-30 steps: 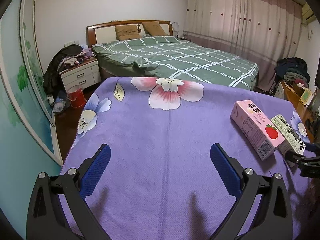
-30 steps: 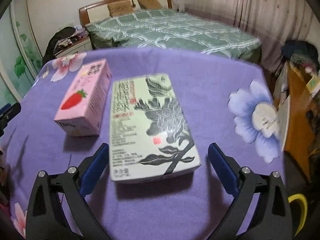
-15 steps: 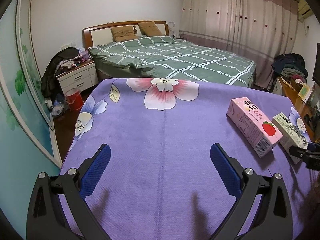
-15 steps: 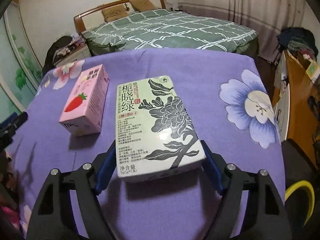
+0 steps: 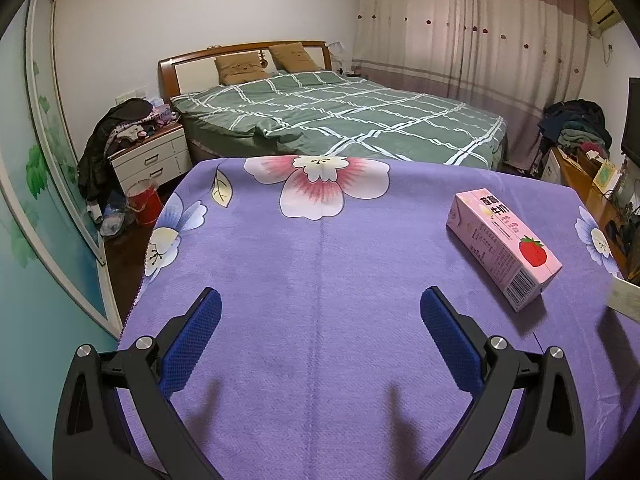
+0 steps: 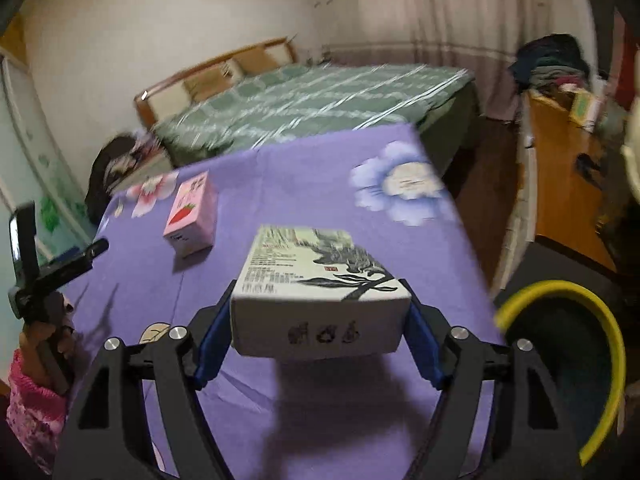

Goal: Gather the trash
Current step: 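Carry the tea carton over the yellow bin and open the right gripper, then move the left gripper to the pink strawberry milk carton and grasp it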

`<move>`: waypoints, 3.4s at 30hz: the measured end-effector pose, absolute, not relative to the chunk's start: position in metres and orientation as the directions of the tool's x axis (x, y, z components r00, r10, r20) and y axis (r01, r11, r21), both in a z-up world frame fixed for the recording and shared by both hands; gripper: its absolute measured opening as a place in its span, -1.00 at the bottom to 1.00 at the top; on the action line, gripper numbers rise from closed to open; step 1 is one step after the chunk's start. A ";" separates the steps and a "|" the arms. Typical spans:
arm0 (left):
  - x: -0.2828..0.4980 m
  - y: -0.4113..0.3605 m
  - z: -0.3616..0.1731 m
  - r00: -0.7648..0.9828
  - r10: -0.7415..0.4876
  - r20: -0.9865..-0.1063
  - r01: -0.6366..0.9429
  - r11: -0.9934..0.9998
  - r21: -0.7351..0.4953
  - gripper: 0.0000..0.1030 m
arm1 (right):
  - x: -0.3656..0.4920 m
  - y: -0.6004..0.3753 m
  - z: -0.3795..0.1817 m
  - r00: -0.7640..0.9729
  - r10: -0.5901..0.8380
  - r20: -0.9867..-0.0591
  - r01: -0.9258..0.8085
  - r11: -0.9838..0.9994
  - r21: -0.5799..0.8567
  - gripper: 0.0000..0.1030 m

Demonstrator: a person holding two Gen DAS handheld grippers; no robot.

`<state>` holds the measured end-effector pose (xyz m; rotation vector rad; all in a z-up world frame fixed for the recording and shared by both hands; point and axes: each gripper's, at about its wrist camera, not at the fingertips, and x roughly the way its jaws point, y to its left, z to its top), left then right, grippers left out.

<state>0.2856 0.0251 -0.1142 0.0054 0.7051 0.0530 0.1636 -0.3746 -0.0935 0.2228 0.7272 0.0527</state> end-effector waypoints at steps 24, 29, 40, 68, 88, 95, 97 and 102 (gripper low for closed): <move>0.285 0.021 -0.116 0.755 0.047 -0.654 -0.034 0.999 0.032 0.90 | 0.082 -0.533 -0.115 0.699 -0.269 -0.663 0.515 0.832 0.206 0.36; 0.285 0.021 -0.116 0.755 0.048 -0.654 -0.034 0.999 0.033 0.90 | 0.081 -0.538 -0.113 0.698 -0.317 -0.642 0.560 0.801 0.214 0.55; 0.283 0.013 -0.117 0.738 -0.004 -0.675 0.003 1.000 -0.003 0.90 | 0.130 -0.461 -0.108 0.775 -0.263 -0.574 0.405 0.905 0.133 0.60; 0.348 -0.109 -0.139 0.609 -0.079 -0.790 0.047 0.997 -0.063 0.63 | 0.115 -0.451 -0.098 0.814 -0.313 -0.489 0.419 0.900 0.122 0.83; 0.344 -0.068 -0.136 0.631 -0.100 -0.769 0.170 0.985 0.011 0.32 | 0.118 -0.451 -0.101 0.808 -0.303 -0.506 0.417 0.900 0.126 0.83; 0.337 -0.065 -0.124 0.652 -0.107 -0.751 0.171 0.985 0.007 0.00 | 0.112 -0.451 -0.098 0.820 -0.320 -0.475 0.427 0.894 0.136 0.83; 0.327 -0.068 -0.113 0.669 -0.113 -0.734 0.186 0.982 0.019 -0.01 | 0.111 -0.449 -0.097 0.822 -0.327 -0.467 0.429 0.894 0.131 0.83; 0.298 -0.091 -0.086 0.700 -0.152 -0.698 0.269 0.961 0.060 -0.04 | 0.102 -0.447 -0.093 0.841 -0.334 -0.426 0.426 0.894 0.138 0.83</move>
